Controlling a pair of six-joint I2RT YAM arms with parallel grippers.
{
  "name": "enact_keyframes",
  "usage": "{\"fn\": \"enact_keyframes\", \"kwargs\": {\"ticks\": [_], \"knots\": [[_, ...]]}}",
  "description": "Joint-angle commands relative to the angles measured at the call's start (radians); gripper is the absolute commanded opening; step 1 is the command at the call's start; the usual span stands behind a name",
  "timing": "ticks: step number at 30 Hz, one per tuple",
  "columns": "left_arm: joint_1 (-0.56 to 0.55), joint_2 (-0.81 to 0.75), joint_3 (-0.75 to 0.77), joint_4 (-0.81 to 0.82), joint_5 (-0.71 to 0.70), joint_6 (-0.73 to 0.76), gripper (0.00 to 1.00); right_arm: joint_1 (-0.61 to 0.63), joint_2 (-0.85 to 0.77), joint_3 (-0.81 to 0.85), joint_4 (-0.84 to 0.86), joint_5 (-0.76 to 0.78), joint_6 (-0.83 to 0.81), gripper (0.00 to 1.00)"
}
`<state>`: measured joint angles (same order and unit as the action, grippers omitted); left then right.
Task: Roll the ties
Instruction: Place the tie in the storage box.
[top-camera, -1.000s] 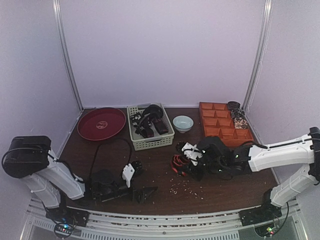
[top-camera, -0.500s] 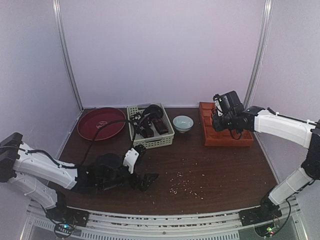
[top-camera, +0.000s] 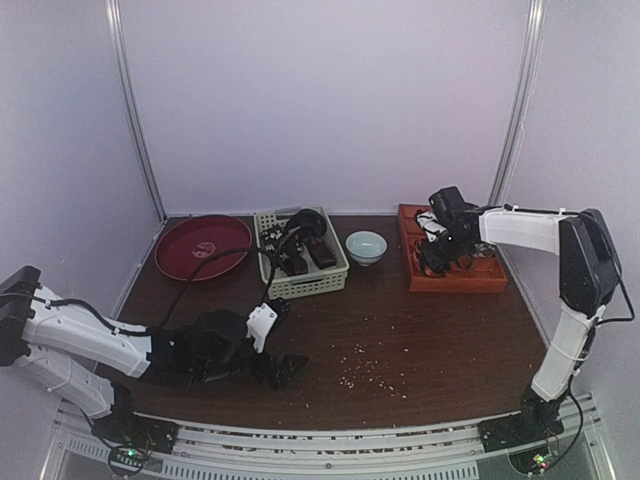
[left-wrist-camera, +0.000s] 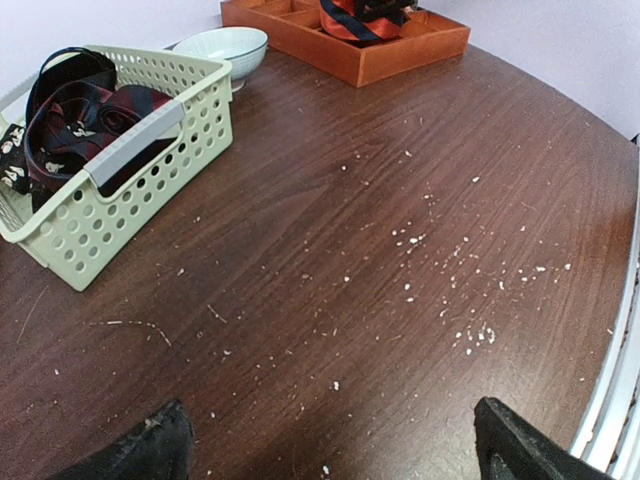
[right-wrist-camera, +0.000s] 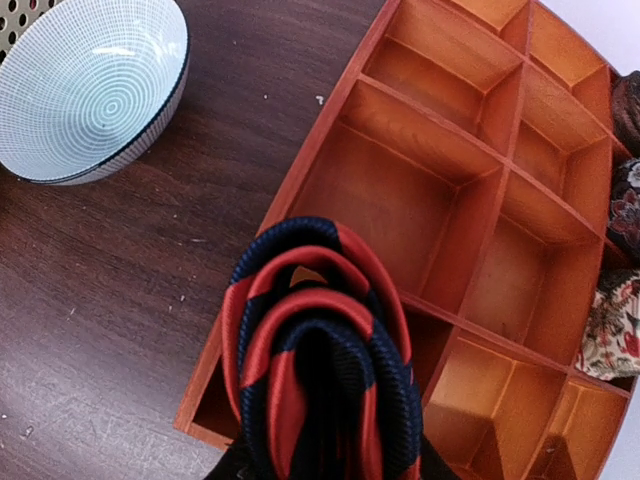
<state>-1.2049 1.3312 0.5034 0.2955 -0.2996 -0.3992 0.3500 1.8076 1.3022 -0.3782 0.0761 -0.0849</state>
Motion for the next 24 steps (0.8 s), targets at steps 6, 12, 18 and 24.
{"fn": "enact_keyframes", "kwargs": {"ticks": [6, 12, 18, 24], "knots": [[0.008, 0.012, 0.013, -0.009, -0.013, -0.001, 0.98, -0.025, 0.144, 0.17, -0.146, -0.098, -0.066, 0.33], [0.008, 0.047, 0.037, -0.012, -0.01, -0.001, 0.98, -0.029, 0.178, 0.159, -0.075, -0.175, -0.059, 0.32], [0.009, 0.056, 0.045, -0.019, -0.012, -0.006, 0.98, -0.046, 0.168, 0.111, -0.055, -0.179, -0.017, 0.32], [0.008, 0.057, 0.044, -0.024, -0.015, -0.011, 0.98, -0.054, 0.137, 0.104, -0.119, -0.131, -0.032, 0.32]]}}
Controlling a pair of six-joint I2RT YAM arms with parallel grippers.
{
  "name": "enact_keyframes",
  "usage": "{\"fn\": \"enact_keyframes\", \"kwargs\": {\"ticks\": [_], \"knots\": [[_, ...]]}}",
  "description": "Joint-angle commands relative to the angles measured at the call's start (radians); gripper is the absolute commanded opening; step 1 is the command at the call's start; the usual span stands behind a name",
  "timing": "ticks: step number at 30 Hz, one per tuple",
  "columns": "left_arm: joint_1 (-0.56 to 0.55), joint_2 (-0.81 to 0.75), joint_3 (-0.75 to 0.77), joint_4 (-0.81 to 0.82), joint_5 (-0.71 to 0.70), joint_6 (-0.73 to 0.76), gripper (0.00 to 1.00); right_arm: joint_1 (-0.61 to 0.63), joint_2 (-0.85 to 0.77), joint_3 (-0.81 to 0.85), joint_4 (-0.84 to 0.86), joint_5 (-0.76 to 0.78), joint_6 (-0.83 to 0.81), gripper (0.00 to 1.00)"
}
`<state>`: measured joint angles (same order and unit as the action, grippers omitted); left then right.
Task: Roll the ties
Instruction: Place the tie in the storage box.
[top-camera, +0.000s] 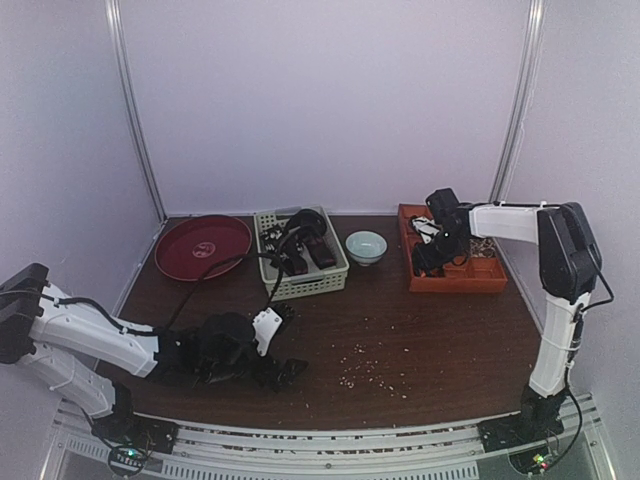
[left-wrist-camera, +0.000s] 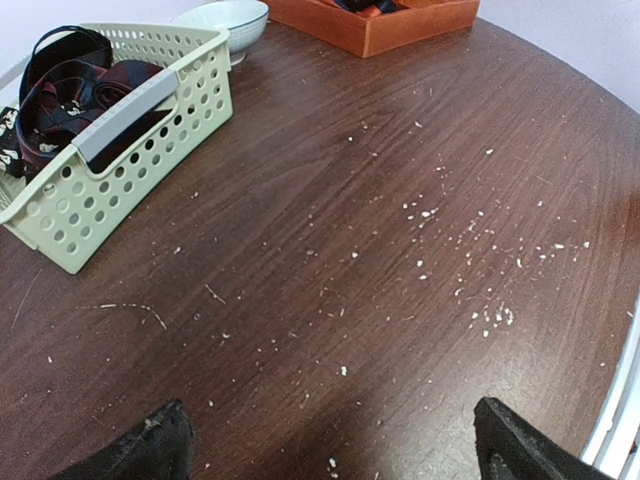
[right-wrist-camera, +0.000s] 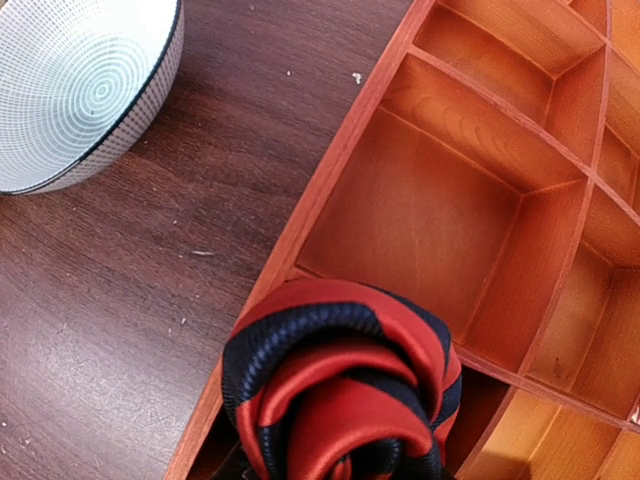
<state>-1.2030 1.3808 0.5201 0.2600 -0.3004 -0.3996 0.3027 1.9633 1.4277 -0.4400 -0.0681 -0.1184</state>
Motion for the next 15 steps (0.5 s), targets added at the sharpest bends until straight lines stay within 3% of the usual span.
{"fn": "enact_keyframes", "kwargs": {"ticks": [1, 15], "knots": [[0.006, 0.008, 0.025, 0.013, -0.014, -0.012, 0.98, -0.007, -0.023, -0.016, -0.068, 0.021, -0.003, 0.32], [0.006, 0.014, 0.016, 0.001, -0.026, -0.025, 0.98, -0.005, 0.077, 0.12, -0.197, 0.115, -0.116, 0.33]]}}
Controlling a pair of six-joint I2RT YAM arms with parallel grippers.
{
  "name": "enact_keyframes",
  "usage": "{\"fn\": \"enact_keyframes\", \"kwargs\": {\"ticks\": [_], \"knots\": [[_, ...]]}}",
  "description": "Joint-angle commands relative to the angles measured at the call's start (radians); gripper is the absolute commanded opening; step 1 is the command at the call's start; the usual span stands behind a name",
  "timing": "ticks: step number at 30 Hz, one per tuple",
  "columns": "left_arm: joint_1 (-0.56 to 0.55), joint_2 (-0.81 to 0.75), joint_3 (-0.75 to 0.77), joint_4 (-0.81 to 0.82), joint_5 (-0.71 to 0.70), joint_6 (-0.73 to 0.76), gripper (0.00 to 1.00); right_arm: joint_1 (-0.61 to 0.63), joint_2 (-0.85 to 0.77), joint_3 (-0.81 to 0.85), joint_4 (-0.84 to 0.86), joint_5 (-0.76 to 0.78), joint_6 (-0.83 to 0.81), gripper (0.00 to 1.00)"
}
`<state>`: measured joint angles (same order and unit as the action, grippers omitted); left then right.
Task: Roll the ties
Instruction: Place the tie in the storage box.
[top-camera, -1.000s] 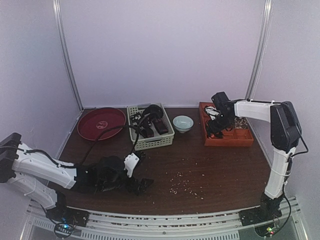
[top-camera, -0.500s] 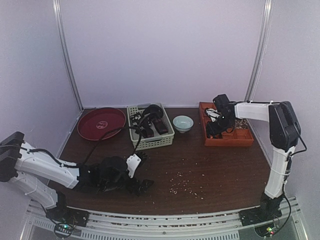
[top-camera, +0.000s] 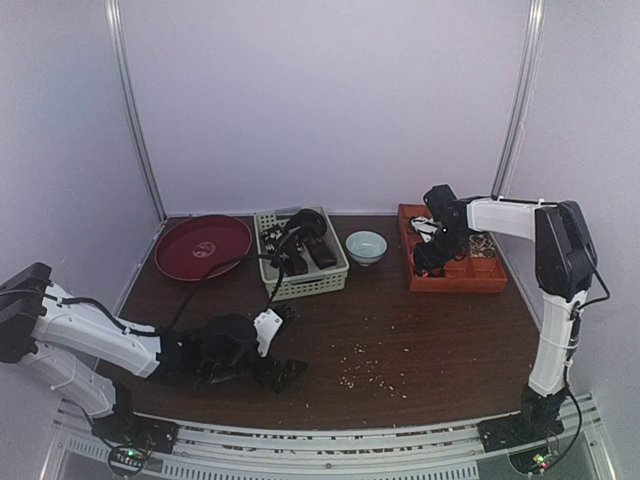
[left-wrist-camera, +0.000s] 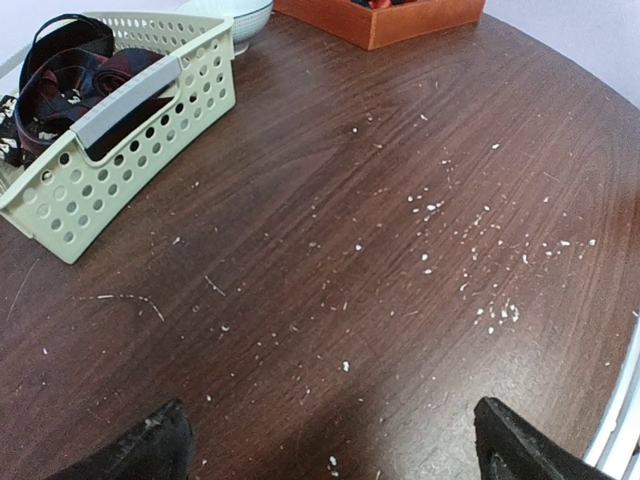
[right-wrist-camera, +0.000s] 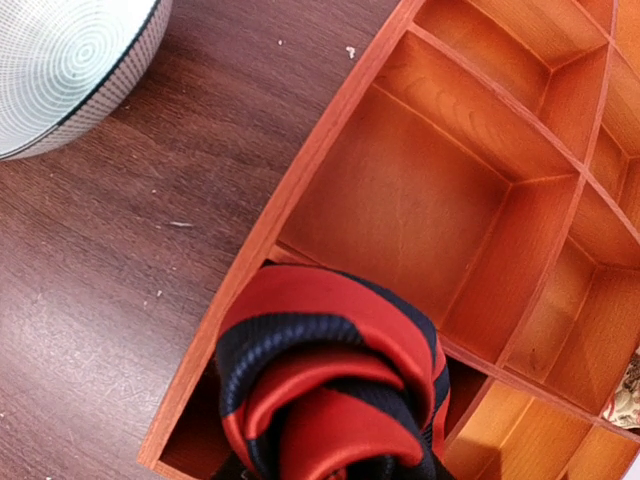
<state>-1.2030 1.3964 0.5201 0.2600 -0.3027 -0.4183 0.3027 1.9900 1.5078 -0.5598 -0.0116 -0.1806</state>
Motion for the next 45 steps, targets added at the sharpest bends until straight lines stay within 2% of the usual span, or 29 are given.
{"fn": "enact_keyframes", "kwargs": {"ticks": [1, 10, 20, 31, 40, 45], "knots": [[0.006, -0.002, 0.016, -0.001, -0.027, -0.005, 0.98, -0.005, 0.061, 0.046, -0.078, 0.053, -0.064, 0.33], [0.006, 0.004, 0.016, -0.005, -0.047, -0.007, 0.98, 0.0, 0.153, 0.061, -0.123, -0.014, -0.154, 0.33], [0.006, 0.033, 0.039, -0.009, -0.051, -0.007, 0.98, 0.01, 0.196, 0.063, -0.113, -0.003, -0.171, 0.33], [0.006, -0.025, 0.01, -0.022, -0.068, -0.023, 0.98, 0.01, 0.142, -0.031, -0.023, -0.013, -0.226, 0.34], [0.007, -0.068, 0.0, -0.034, -0.067, -0.044, 0.98, 0.013, 0.046, -0.045, -0.008, -0.026, -0.145, 0.59], [0.006, -0.082, -0.01, -0.034, -0.067, -0.057, 0.98, 0.013, 0.013, -0.054, 0.007, -0.013, -0.117, 0.65]]}}
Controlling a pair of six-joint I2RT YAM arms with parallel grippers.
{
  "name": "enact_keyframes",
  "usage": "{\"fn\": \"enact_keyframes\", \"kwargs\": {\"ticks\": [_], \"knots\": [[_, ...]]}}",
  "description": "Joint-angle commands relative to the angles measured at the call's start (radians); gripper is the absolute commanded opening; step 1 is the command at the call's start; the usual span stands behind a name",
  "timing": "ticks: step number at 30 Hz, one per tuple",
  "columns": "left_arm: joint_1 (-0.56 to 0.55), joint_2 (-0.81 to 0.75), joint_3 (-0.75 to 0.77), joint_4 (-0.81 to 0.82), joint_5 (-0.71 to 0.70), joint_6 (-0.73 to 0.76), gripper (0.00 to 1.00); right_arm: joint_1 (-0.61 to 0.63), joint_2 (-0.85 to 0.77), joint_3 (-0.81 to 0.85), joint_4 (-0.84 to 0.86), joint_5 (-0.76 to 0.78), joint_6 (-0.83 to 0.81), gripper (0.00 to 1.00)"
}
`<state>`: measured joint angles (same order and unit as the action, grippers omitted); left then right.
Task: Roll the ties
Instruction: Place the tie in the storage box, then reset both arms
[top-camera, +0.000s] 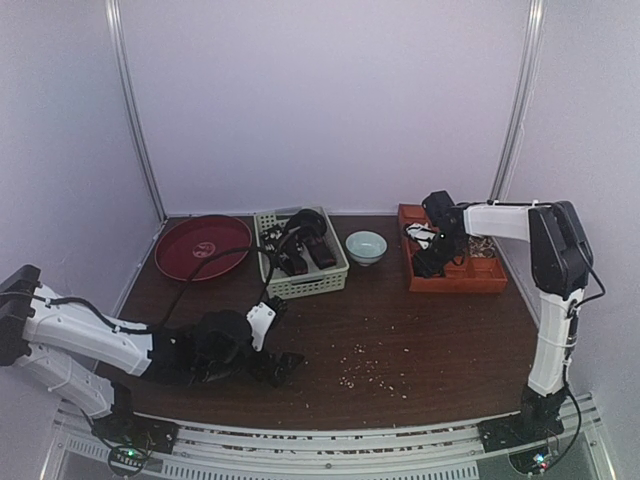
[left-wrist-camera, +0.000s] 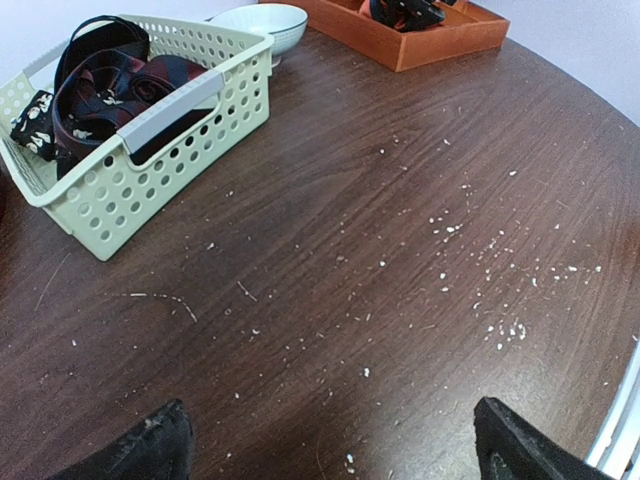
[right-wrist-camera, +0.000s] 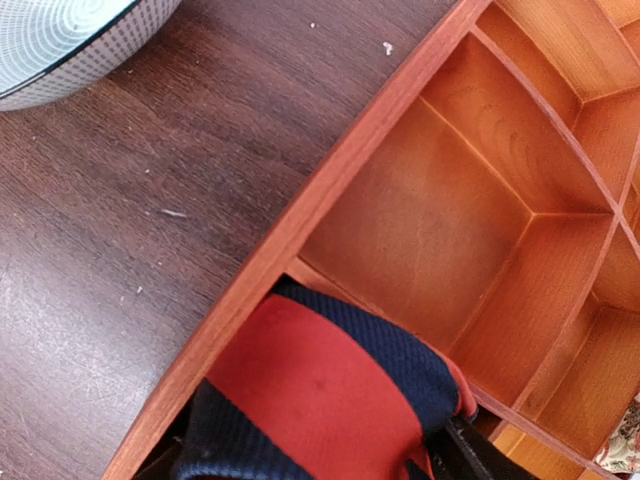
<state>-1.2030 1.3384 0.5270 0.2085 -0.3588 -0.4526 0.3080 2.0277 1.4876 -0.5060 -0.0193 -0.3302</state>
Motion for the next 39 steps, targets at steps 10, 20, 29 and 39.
{"fn": "enact_keyframes", "kwargs": {"ticks": [10, 20, 29, 39], "knots": [[0.006, -0.027, -0.022, 0.016, -0.014, -0.024, 0.98, 0.007, -0.058, -0.026, -0.04, 0.018, 0.084, 0.79], [0.007, -0.031, -0.015, 0.002, -0.012, -0.025, 0.98, 0.008, -0.143, -0.015, -0.034, 0.015, 0.142, 0.99], [0.01, -0.045, 0.045, -0.085, -0.042, -0.083, 0.98, 0.01, -0.312, -0.073, 0.018, -0.024, 0.335, 1.0], [0.026, -0.106, 0.294, -0.513, -0.135, -0.221, 0.98, 0.346, -0.757, -0.408, 0.114, 0.136, 0.733, 1.0]]}}
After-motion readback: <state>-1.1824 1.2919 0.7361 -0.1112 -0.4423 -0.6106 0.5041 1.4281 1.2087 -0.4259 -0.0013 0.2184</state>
